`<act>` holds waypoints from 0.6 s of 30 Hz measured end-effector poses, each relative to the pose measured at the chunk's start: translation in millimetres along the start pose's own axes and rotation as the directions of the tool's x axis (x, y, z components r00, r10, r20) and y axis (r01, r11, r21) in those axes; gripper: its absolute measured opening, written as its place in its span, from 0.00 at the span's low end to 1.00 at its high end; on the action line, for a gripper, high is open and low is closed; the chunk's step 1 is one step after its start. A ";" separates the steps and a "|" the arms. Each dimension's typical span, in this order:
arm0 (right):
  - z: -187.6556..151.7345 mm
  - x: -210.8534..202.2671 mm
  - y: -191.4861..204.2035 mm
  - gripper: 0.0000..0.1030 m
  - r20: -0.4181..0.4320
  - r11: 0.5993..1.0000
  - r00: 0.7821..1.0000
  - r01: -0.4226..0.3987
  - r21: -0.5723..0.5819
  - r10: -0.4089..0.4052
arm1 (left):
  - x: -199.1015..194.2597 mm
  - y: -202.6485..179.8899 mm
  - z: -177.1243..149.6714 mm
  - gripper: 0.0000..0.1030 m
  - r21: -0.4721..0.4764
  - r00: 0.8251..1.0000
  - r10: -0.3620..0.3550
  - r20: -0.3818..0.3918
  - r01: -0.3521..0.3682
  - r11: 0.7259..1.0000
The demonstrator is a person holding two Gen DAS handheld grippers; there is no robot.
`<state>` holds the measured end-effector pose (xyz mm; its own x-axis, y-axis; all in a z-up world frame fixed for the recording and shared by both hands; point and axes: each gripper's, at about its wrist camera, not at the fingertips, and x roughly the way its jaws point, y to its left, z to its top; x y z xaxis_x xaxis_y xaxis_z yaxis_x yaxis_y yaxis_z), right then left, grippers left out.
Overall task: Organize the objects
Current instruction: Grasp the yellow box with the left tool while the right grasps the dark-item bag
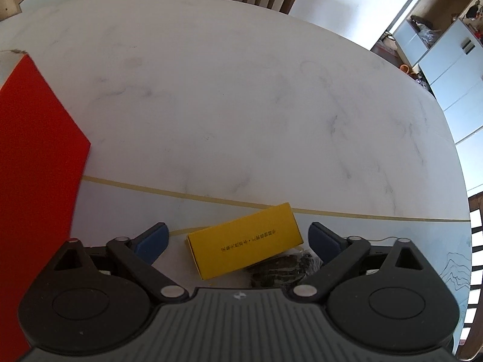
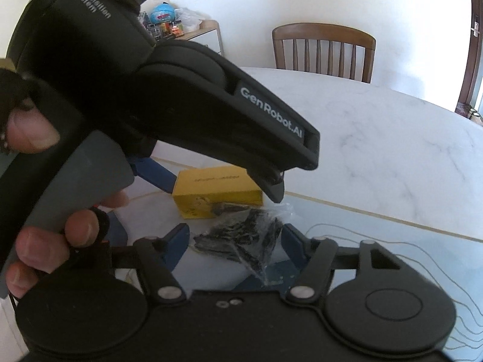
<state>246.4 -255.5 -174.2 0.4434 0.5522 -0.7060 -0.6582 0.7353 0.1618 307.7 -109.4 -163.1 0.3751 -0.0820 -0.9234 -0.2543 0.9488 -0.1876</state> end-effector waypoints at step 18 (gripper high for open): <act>-22.1 -42.4 -12.4 0.39 0.015 0.999 0.999 0.036 0.026 -0.036 | -25.9 1.9 -14.9 0.76 0.008 0.999 -0.033 0.029 0.033 0.999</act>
<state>222.4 -296.6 -161.5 0.4759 0.5314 -0.7008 -0.6259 0.7644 0.1545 284.1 -110.0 -144.5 0.4087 -0.1045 -0.9067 -0.2345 0.9481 -0.2150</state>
